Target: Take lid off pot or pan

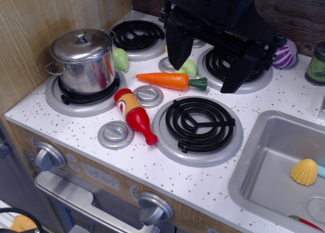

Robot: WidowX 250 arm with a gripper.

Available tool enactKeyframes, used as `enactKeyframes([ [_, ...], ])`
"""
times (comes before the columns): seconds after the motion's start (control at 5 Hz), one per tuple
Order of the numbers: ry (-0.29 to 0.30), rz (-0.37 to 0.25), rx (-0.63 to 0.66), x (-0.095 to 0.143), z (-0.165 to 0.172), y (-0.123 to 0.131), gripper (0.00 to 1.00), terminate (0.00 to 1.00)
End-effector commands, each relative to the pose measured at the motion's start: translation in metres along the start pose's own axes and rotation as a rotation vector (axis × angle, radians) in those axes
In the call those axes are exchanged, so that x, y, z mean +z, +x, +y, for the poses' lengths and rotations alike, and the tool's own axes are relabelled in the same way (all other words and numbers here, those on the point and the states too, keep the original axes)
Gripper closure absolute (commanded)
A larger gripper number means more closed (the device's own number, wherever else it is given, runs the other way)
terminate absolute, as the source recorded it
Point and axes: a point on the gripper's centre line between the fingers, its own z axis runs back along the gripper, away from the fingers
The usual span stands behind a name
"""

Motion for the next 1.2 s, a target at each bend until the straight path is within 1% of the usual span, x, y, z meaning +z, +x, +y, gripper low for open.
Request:
enactKeyframes([
  [0.0,0.000,0.000,0.000,0.000,0.000,0.000,0.00,0.00],
  [0.2,0.081,-0.026,-0.066,-0.004,0.034,0.005,0.00,0.00],
  [0.4,0.107,-0.051,-0.190,-0.006,0.083,0.023,0.00,0.00],
  [0.6,0.116,-0.057,-0.288,-0.012,0.126,0.031,0.00,0.00],
  [0.8,0.126,-0.088,-0.360,-0.023,0.171,0.043,0.00,0.00],
  [1.0,0.051,-0.105,-0.353,-0.043,0.197,0.052,0.00,0.00],
])
